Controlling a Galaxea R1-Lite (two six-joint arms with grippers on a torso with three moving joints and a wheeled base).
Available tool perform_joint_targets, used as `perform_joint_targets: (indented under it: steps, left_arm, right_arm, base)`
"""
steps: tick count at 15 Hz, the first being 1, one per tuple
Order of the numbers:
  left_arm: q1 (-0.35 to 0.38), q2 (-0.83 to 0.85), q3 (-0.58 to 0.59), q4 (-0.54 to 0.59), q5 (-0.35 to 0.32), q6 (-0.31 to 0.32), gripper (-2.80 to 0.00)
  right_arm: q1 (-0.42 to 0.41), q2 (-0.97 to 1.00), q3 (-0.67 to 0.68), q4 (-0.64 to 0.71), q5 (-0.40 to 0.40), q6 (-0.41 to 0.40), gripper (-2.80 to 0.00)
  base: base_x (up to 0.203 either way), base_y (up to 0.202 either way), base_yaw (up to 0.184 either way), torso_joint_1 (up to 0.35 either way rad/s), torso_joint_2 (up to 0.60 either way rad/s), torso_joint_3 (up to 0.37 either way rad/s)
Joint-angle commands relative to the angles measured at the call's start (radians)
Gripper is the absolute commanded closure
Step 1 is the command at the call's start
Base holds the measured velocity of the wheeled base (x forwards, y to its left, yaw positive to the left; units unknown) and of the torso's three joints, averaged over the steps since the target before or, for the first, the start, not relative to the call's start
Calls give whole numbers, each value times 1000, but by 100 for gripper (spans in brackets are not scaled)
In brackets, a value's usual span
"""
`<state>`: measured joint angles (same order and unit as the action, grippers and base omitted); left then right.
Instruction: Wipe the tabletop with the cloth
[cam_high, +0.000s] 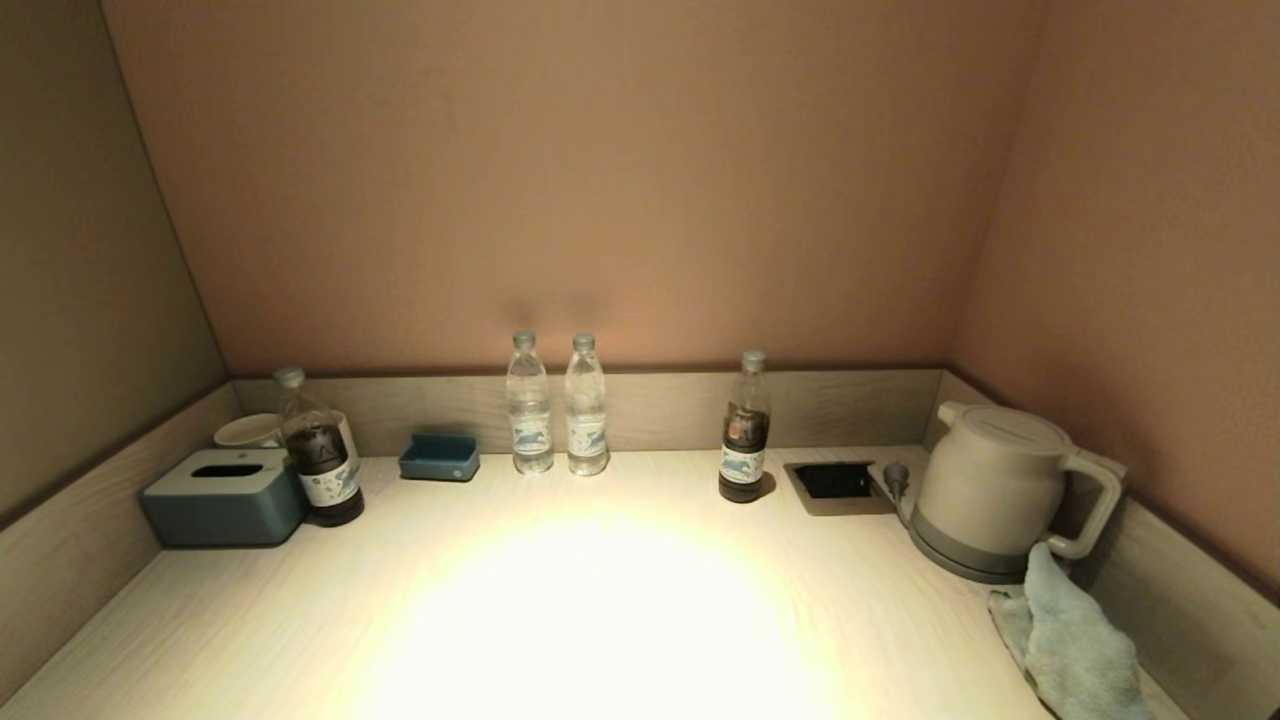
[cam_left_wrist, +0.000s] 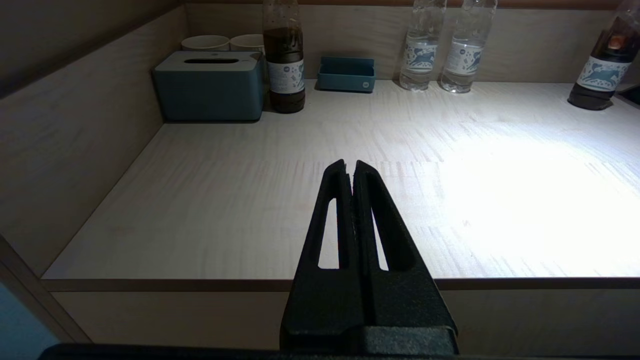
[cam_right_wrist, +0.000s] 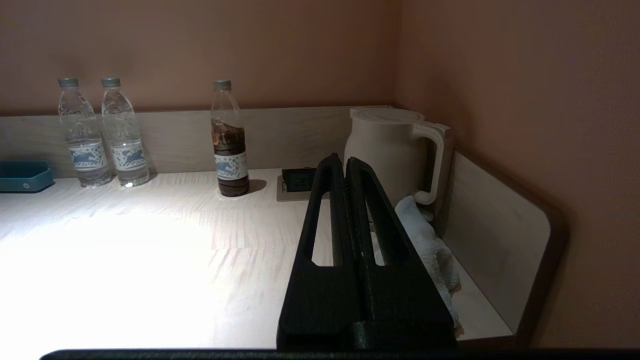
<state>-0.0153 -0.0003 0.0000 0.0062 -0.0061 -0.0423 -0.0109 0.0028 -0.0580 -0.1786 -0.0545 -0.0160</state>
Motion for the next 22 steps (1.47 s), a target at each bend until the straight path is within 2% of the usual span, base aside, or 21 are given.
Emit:
perform_joint_targets:
  steps: [1, 6, 16, 22]
  left_arm:
    - [0, 0, 0, 0, 0, -1, 0]
    - [0, 0, 0, 0, 0, -1, 0]
    - [0, 0, -1, 0, 0, -1, 0]
    - [0, 0, 0, 0, 0, -1, 0]
  right_arm:
    - [0, -1, 52, -109, -1, -5, 0]
    - [0, -1, 58, -63, 1, 2, 0]
    - [0, -2, 58, 172, 44, 25, 0]
    - [0, -3, 58, 180, 47, 14, 0]
  base:
    - [0, 0, 0, 0, 0, 0]
    - [0, 0, 0, 0, 0, 0]
    - [0, 0, 0, 0, 0, 0]
    - [0, 0, 0, 0, 0, 0]
